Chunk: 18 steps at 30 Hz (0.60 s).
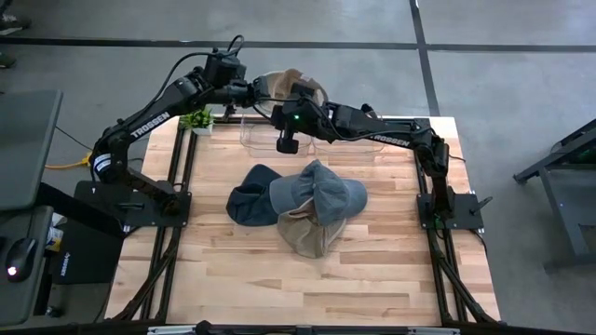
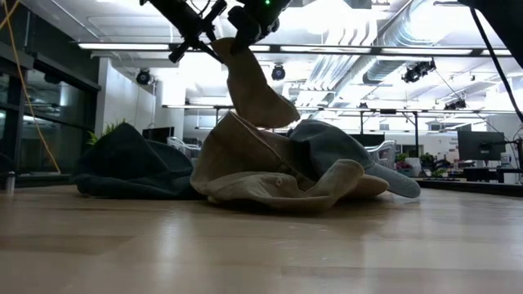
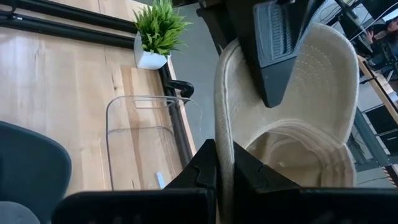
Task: Pick & Place hat
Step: Put the left brown cap into the left transparent bin
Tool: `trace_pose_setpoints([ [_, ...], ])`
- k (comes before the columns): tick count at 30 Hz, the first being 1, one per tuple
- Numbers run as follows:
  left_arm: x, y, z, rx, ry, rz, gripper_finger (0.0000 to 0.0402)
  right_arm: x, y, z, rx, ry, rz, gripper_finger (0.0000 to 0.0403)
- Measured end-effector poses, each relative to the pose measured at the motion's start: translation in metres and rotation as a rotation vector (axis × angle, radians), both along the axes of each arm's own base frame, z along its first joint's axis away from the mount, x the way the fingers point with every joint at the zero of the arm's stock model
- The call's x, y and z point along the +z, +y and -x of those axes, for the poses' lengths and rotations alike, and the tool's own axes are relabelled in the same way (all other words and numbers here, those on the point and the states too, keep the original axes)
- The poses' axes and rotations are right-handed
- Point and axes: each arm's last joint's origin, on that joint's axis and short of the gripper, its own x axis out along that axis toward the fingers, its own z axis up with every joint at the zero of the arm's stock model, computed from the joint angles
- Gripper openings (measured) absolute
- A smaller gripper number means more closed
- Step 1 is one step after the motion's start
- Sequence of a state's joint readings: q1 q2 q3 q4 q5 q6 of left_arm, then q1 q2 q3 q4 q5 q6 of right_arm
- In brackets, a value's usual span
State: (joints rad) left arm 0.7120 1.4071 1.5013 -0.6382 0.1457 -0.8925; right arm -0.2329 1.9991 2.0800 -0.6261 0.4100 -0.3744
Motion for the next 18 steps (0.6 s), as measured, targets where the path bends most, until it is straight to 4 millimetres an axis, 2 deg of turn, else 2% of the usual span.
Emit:
trace_pose_setpoints([
  [3,-0.001,-0.001,0.001,-0.009,0.022,-0.004,0.0001,0.0,0.002,0.0,0.005,0.003,-0.003,0.0016],
  [11,-0.004,-0.001,0.003,-0.018,0.09,-0.043,0.0001,0.0,0.009,-0.002,0.006,-0.013,-0.024,0.0093],
  [18,-0.006,-0.002,0.007,-0.01,0.16,-0.07,0.0001,0.004,0.017,0.003,-0.001,-0.009,-0.041,0.0137],
])
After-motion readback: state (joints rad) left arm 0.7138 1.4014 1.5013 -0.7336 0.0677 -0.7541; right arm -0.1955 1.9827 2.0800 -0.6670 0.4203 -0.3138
